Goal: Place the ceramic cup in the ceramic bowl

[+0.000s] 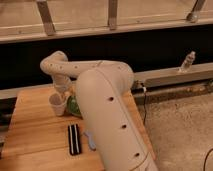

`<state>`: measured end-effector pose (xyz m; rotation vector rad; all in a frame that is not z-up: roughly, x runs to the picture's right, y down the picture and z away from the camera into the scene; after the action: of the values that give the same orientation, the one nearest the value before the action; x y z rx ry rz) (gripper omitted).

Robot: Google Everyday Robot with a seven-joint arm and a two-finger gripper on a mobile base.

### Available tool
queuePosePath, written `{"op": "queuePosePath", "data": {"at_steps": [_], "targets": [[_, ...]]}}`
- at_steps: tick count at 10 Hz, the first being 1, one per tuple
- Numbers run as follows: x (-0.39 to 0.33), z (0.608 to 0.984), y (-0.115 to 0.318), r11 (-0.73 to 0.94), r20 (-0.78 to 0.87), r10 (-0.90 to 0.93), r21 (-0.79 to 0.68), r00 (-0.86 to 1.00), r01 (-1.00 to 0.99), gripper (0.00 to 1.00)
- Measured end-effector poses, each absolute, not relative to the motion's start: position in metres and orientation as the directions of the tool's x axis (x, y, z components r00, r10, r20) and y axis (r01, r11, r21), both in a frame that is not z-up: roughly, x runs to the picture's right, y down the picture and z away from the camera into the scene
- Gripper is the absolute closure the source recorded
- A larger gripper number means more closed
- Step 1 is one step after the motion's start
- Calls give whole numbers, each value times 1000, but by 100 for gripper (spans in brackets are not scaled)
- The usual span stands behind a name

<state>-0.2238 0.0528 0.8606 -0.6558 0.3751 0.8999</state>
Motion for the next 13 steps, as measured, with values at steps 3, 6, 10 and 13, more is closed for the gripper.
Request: {"op": "queuePosePath", "data": {"at_steps": [3, 6, 10, 13], "targets": [[-224, 854, 51, 454, -547, 602, -365, 582, -813, 92], [-229, 837, 46, 442, -517, 615, -399, 595, -803, 92], [-247, 754, 8, 470, -361, 669, -472, 650, -746, 92], [-249, 688, -33, 498, -228, 728, -472, 647, -727, 92]]}}
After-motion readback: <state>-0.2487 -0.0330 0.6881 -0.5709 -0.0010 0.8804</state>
